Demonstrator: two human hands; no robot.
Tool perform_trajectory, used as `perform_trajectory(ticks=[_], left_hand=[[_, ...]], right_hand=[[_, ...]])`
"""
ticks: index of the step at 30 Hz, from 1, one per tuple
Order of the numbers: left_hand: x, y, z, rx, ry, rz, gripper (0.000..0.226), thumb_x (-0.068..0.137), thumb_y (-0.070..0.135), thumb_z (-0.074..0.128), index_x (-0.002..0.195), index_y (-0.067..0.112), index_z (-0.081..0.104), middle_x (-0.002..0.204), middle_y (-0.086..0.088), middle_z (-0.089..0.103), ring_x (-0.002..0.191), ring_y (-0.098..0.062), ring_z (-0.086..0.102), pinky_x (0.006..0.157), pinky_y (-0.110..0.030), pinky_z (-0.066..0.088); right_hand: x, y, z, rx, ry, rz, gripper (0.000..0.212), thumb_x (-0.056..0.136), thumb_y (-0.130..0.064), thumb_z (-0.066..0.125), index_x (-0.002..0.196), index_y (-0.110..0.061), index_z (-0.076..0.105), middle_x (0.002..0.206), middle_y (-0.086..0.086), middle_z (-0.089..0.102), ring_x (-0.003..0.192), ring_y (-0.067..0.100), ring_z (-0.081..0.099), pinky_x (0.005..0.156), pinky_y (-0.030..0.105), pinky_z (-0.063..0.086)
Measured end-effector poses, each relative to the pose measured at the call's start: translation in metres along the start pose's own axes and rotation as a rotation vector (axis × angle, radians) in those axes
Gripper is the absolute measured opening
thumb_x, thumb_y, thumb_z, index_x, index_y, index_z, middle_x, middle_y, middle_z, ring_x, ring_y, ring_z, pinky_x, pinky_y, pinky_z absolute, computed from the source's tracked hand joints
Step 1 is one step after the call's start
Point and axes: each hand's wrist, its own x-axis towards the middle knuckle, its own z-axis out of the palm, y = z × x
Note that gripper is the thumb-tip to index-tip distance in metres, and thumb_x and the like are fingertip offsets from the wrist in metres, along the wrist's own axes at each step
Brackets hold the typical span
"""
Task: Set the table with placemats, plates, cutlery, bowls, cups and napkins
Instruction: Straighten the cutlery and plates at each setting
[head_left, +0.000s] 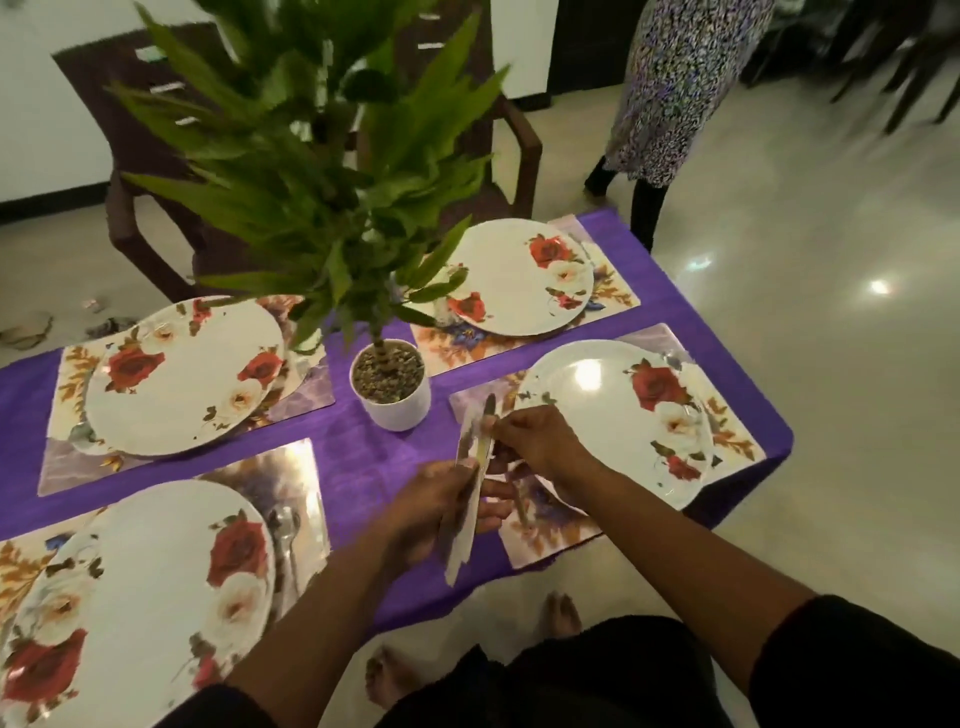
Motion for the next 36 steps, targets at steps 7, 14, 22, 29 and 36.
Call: perform_trajectory(ticks=[7,14,22,29,36], left_hand=[[0.04,-0.005,0.079,-0.026,0.07,0.069,0.024,0.105,0.012,0.056,0.12,-0.002,0.067,0.105,-0.024,0.076,0.083,-0.03,0.072,0.07,-0.035,0.062],[0.07,-0.01,0.122,-0.181,0.032,-0.003,0.03,0.108,0.011,0.045,0.12,-0.008,0.065,0.102,-0.029,0.072,0.082,-0.037,0.072,0.072,-0.04,0.064],[0.099,-0.001,0.113,-0.098,0.304,0.024,0.019,0.104,0.004,0.052,0.115,0.002,0.067,0.087,-0.022,0.076,0.063,-0.024,0.073,0.049,-0.032,0.06],[0.136,0.017,0.126,-0.076,0.327,0.026,0.024,0.108,0.013,0.047,0.116,0.003,0.068,0.076,-0.006,0.059,0.041,-0.005,0.034,0.033,-0.017,0.028],[0.154,0.05,0.151,-0.072,0.307,0.079,0.036,0.1,0.043,0.064,0.114,0.01,0.069,0.102,-0.008,0.079,0.045,-0.009,0.035,0.042,-0.02,0.03]], right_hand=[[0.012,0.016,-0.083,-0.003,0.075,0.003,0.03,0.092,-0.034,0.076,0.077,-0.008,0.078,0.067,0.006,0.074,0.057,0.022,0.071,0.055,0.03,0.055],[0.017,0.025,-0.138,0.043,0.109,0.021,0.037,0.096,-0.041,0.069,0.079,-0.009,0.074,0.073,0.011,0.075,0.065,0.027,0.074,0.055,0.031,0.058],[0.03,0.026,-0.203,0.379,0.403,0.155,0.024,0.097,-0.03,0.071,0.094,-0.007,0.074,0.079,0.015,0.075,0.063,0.023,0.073,0.059,0.032,0.061],[0.009,0.039,-0.24,0.821,0.279,0.222,0.027,0.093,-0.008,0.072,0.116,0.008,0.071,0.093,0.021,0.071,0.075,0.025,0.071,0.07,0.035,0.061],[0.002,0.052,-0.227,0.845,-0.069,0.215,0.024,0.089,0.006,0.07,0.111,-0.003,0.078,0.105,0.017,0.07,0.094,0.027,0.07,0.085,0.037,0.06]])
